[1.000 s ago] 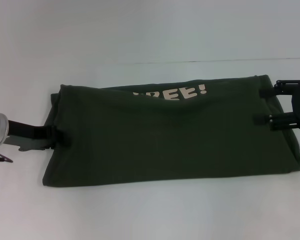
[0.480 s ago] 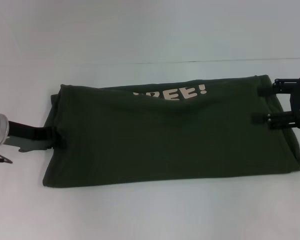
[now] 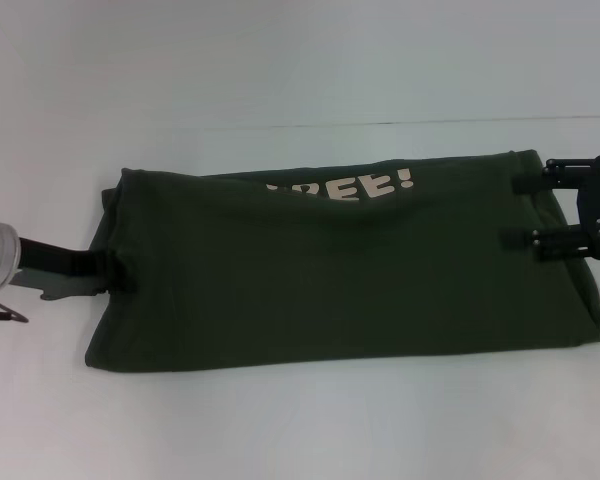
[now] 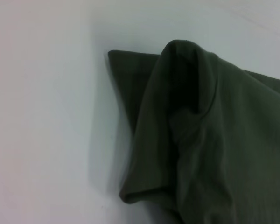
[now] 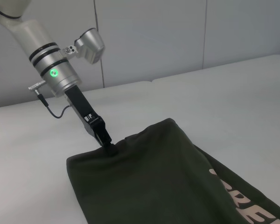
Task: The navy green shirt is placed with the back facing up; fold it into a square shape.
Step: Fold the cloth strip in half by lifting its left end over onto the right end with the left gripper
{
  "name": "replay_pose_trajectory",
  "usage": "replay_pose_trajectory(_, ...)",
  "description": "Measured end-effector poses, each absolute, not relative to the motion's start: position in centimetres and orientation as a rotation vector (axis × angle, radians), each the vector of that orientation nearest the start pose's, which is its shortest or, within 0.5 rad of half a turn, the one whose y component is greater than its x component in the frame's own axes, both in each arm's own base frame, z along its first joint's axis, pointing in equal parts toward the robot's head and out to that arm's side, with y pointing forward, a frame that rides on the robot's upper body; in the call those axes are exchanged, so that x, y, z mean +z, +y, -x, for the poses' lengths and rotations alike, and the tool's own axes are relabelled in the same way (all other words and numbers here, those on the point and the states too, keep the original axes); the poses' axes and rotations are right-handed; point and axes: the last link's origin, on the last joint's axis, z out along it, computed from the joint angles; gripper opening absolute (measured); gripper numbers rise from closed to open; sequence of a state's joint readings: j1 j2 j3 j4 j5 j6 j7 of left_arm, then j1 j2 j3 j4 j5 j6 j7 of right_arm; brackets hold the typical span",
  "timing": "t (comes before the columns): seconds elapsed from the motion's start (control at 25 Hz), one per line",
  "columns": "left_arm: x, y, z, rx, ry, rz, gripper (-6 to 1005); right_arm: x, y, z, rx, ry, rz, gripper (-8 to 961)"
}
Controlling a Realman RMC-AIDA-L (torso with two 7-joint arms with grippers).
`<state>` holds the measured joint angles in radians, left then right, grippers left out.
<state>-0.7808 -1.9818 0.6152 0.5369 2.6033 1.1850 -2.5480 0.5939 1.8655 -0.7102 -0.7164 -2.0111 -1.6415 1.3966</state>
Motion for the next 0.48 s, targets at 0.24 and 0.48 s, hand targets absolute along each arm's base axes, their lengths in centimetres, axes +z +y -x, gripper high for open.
replay_pose_trajectory(0.24, 1.53, 40.25, 29.45, -0.118, -1.816, 2.027, 79, 9.06, 36.34, -26.33, 0.475, 0.375, 2.759, 826)
replay_pose_trajectory(0.48, 1.51, 40.23, 29.42, -0.117, -1.817, 2.03, 79, 9.05, 36.34, -26.33, 0.474, 0.37, 2.76, 825)
